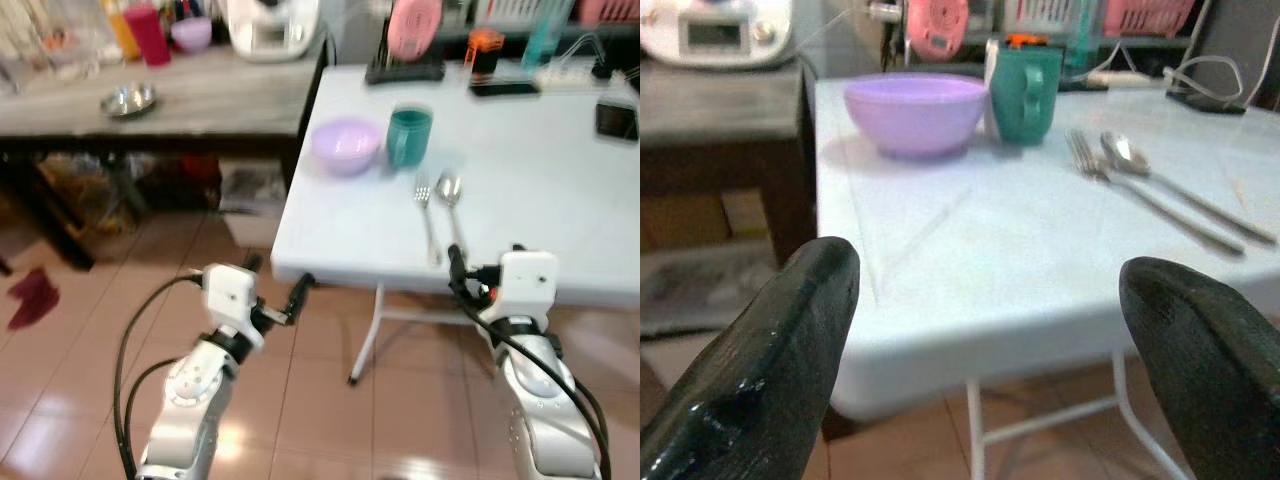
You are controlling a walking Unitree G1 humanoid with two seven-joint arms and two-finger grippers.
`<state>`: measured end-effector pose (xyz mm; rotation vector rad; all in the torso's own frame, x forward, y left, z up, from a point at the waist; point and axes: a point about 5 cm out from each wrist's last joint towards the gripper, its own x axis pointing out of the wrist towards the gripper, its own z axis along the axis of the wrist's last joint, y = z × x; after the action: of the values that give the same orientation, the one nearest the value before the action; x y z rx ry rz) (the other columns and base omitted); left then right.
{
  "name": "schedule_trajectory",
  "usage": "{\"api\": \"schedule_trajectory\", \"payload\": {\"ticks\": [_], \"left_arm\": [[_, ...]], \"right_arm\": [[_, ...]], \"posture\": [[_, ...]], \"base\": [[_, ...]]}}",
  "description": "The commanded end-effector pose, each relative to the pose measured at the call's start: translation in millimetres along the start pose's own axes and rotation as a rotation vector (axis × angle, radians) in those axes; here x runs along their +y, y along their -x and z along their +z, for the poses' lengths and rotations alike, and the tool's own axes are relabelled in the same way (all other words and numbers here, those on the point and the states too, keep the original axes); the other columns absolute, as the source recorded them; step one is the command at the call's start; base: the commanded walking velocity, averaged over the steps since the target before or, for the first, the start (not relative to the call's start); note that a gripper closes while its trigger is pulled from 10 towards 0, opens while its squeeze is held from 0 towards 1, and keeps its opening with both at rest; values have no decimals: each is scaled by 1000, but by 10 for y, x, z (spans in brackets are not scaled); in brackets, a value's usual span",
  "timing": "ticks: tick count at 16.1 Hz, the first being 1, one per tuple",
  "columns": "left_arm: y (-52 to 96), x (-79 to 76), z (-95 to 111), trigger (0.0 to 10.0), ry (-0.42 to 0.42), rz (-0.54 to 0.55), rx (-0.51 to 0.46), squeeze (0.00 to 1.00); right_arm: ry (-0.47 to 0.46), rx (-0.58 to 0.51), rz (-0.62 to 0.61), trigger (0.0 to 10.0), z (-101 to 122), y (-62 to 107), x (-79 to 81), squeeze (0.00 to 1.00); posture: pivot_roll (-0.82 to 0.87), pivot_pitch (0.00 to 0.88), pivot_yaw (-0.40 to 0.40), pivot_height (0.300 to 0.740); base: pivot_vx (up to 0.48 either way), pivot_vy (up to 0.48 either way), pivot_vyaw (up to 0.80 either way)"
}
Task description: Setting the table
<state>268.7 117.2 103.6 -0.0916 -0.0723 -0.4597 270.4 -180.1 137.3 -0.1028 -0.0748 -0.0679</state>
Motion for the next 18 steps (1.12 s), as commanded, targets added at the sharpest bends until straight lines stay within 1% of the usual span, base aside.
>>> {"api": "schedule_trajectory", "payload": {"ticks": [1, 3, 11, 12, 14, 18], "left_arm": [[50, 96, 27, 10000, -26, 20, 2, 0], [47, 95, 25, 10000, -24, 17, 3, 0], [25, 101, 47, 10000, -26, 14, -4, 0], [26, 115, 79, 10000, -31, 22, -14, 0], [34, 132, 120, 10000, -24, 33, -33, 0], [124, 249, 136, 10000, -95, 65, -33, 0]], "right_arm": [[-24, -14, 29, 10000, 38, 2, 96, 0], [-27, -15, 27, 10000, 39, 5, 101, 0], [-25, -38, 50, 10000, 89, 9, 117, 0], [-5, -66, 79, 10000, 142, 21, 165, 0], [2, -75, 90, 10000, 161, 26, 183, 0], [15, -80, 131, 10000, 178, 41, 237, 0]], "posture": [[-213, 66, 66, 740], [-215, 64, 69, 740], [-218, 65, 71, 740], [-220, 67, 71, 740], [-220, 67, 67, 740], [-217, 69, 63, 740]], "base": [[435, 0, -744], [433, 0, -772], [428, 0, 0], [311, 0, 556], [137, 0, 275], [0, 0, 0]]}}
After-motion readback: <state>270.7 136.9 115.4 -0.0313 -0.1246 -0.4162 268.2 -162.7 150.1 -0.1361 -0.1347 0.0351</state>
